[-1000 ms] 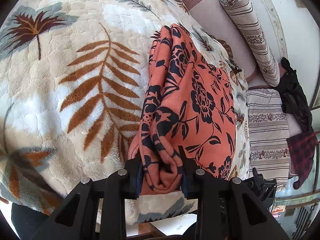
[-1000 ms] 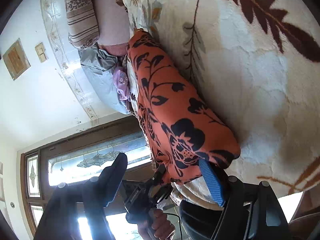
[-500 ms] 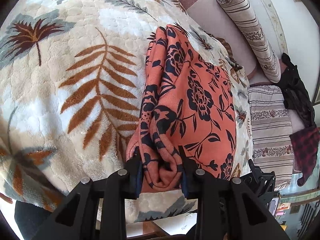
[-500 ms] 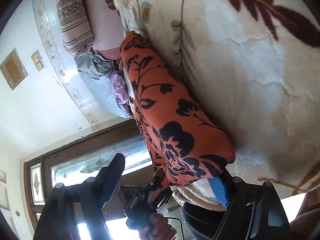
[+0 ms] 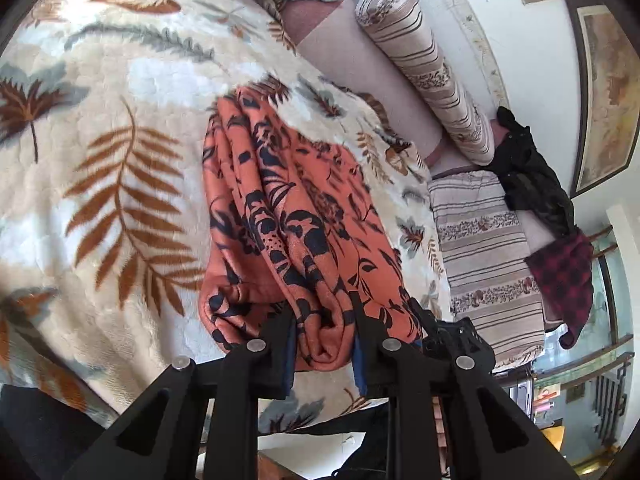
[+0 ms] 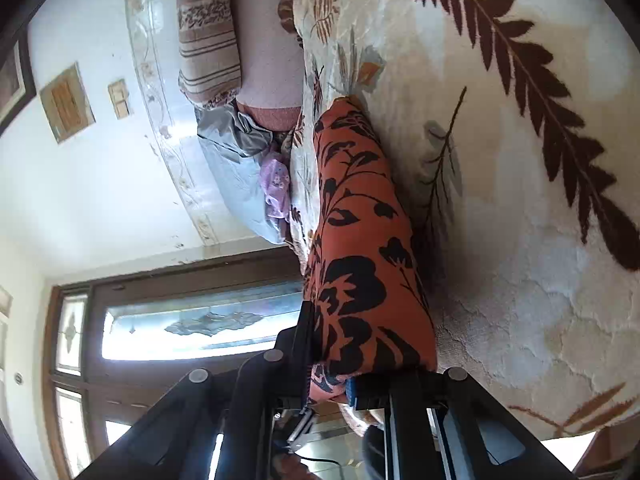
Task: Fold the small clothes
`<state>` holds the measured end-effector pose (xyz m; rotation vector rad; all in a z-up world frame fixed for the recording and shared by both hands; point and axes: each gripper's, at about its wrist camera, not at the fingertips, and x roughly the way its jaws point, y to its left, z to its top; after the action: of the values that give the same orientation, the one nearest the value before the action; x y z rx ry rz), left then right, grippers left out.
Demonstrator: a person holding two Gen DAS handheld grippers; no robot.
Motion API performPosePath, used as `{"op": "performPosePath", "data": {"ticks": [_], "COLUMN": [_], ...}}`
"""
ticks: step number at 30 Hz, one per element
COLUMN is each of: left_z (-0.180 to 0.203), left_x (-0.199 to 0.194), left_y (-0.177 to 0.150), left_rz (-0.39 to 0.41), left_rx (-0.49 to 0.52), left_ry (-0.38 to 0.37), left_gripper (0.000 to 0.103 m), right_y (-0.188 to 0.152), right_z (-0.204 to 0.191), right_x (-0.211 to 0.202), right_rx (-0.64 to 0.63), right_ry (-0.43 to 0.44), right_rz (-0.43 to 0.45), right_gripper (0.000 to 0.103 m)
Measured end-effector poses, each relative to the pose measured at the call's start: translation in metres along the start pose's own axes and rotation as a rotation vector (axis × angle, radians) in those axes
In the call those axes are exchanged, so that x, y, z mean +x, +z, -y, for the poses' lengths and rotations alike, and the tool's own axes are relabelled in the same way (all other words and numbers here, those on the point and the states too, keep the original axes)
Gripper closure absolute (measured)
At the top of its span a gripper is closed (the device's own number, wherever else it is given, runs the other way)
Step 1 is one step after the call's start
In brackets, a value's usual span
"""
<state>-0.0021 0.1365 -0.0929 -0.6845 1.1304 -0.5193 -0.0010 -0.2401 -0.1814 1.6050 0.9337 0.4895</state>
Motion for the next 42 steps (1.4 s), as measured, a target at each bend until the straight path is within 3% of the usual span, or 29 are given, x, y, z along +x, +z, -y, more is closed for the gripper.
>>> {"op": "performPosePath", "data": {"ticks": [2, 3, 6, 7, 9, 12, 13, 15, 17, 19, 22, 24, 26, 27, 28, 29, 34, 38, 42], "left_z": [-0.029, -0.033, -0.024, -0.020, -0.016, -0.012, -0.012, -0.006, 0.006, 0.008, -0.026, -0.025, -0.013, -0.006, 0.001, 0.006, 0.014, 0.014, -0.009], "left_x": [0.035, 0.038, 0.024, 0.021, 0.021, 0.022, 0.020, 0.013, 0.000, 0.001, 0.043, 0.036, 0.024, 0.017, 0.010, 0.002, -0.016, 0.013, 0.052], "left_y": [-0.013, -0.019, -0.020, -0.018, -0.015, -0.014, -0.014, -0.016, -0.019, -0.023, -0.032, -0.031, -0.026, -0.024, -0.021, -0.018, 0.008, 0.031, 0.048], "left_rz": [-0.119, -0.103, -0.046, -0.036, -0.043, -0.037, -0.036, -0.005, 0.039, 0.042, -0.081, -0.048, -0.026, -0.006, 0.018, 0.039, 0.132, 0.125, 0.059], "left_rx": [-0.055, -0.053, -0.036, -0.022, -0.014, -0.017, -0.018, -0.025, 0.003, 0.025, -0.063, -0.077, -0.041, -0.005, 0.033, 0.059, 0.082, 0.091, 0.028], "left_ry": [0.178, 0.160, 0.113, 0.110, 0.123, 0.121, 0.122, 0.099, 0.037, 0.034, 0.155, 0.131, 0.173, 0.209, 0.245, 0.262, 0.202, 0.171, 0.261], "left_gripper": [0.075, 0.075, 0.076, 0.076, 0.077, 0.077, 0.078, 0.080, 0.080, 0.077, 0.075, 0.073, 0.055, 0.046, 0.046, 0.046, 0.046, 0.046, 0.048], "right_y": [-0.001, -0.005, -0.015, -0.016, -0.016, -0.014, -0.012, -0.012, -0.018, -0.015, -0.004, -0.006, -0.011, -0.013, -0.015, -0.018, -0.039, -0.046, -0.030], "right_z": [0.027, 0.037, 0.031, 0.027, 0.014, 0.001, -0.002, -0.014, -0.036, -0.038, 0.003, 0.020, 0.010, 0.004, -0.001, -0.006, -0.036, -0.078, -0.098], "right_x": [0.004, 0.005, -0.001, -0.002, 0.003, 0.014, 0.018, 0.018, 0.006, 0.000, 0.010, 0.006, 0.000, -0.003, -0.006, -0.010, -0.023, -0.008, 0.039], "right_rx": [0.089, 0.103, 0.035, 0.024, -0.022, -0.081, -0.106, -0.154, -0.255, -0.264, -0.131, -0.057, -0.128, -0.166, -0.197, -0.229, -0.449, -0.564, -0.568], "right_ry": [-0.120, -0.078, -0.102, -0.090, -0.066, -0.105, -0.126, -0.175, -0.180, -0.184, -0.271, -0.183, -0.215, -0.223, -0.214, -0.221, -0.289, -0.192, -0.136], "right_rz": [-0.015, -0.033, -0.052, -0.043, -0.049, -0.041, -0.038, -0.034, 0.001, 0.006, -0.024, -0.039, -0.058, -0.078, -0.101, -0.123, -0.254, -0.293, -0.314], "right_gripper": [0.075, 0.066, 0.062, 0.042, 0.022, 0.023, 0.039, 0.094, 0.094, 0.094, 0.084, 0.080, 0.073, 0.055, 0.024, 0.016, 0.013, 0.013, 0.013]}}
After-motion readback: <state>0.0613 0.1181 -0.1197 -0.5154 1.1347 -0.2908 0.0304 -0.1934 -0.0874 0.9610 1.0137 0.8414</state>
